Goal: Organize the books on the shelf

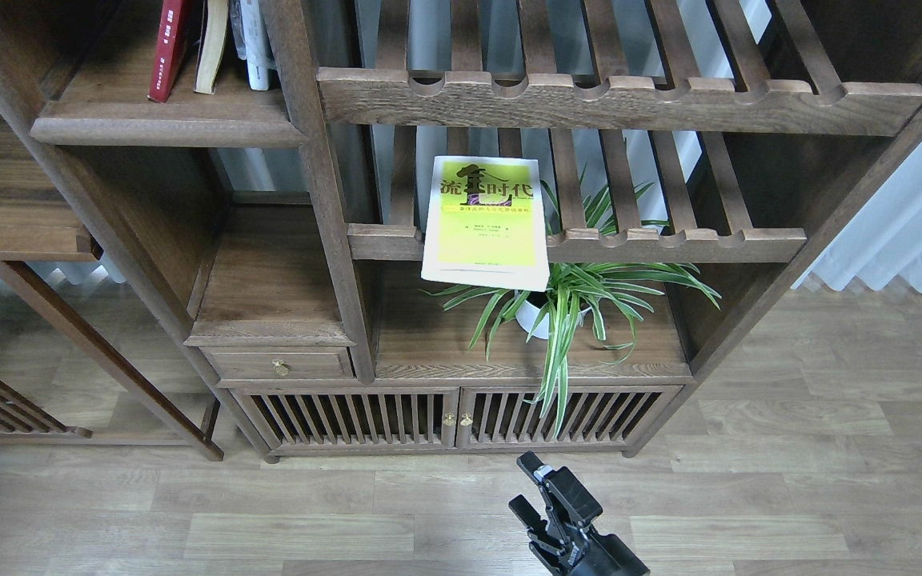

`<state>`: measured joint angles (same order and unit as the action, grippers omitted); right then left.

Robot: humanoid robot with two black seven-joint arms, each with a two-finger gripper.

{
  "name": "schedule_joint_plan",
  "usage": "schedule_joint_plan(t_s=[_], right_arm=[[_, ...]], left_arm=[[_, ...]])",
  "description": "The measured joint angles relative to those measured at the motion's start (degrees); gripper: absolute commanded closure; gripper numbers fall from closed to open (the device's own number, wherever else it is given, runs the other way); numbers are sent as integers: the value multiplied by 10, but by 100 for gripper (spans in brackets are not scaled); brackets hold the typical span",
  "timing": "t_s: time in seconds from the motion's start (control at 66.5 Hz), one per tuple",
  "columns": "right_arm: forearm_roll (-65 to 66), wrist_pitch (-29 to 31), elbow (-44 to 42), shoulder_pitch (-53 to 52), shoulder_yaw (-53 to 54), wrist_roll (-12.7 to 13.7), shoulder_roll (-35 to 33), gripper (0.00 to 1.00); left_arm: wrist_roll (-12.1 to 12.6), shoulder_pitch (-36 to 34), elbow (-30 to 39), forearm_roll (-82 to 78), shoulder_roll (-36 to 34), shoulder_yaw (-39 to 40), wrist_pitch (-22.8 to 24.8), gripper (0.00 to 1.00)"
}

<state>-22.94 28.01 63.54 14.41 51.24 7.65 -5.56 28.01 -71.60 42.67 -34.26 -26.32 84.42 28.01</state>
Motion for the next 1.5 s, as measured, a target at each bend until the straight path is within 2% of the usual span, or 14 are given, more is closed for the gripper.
schedule_joint_plan(t_s=[0.271,0.481,0.676,0.691,1.022,1.232,1.322,1.503], right_arm=[[0,0,0,-1,-1,0,2,1],[-1,0,1,-1,-1,1,4,1],[-1,0,2,0,-1,1,5,1],[-1,0,2,0,-1,0,5,1],[-2,0,2,1,-1,0,9,1],[-2,0,2,0,-1,1,12,1],[-2,0,2,1,-1,1,12,1],[-2,0,2,1,-1,0,13,1]], left_arm=[[0,-63,-85,-33,41,-52,0,96],[0,-80,-111,-74,80,-62,0,96],[-5,-82,-116,-81,86,-87,0,96],[-16,-82,-116,-81,86,-95,0,96],[-86,-75,-122,-81,81,-115,0,96],[-159,-68,-131,-90,80,-143,0,95],[-170,-61,-137,-93,79,-150,0,95],[-173,-52,-155,-93,81,-161,0,95]])
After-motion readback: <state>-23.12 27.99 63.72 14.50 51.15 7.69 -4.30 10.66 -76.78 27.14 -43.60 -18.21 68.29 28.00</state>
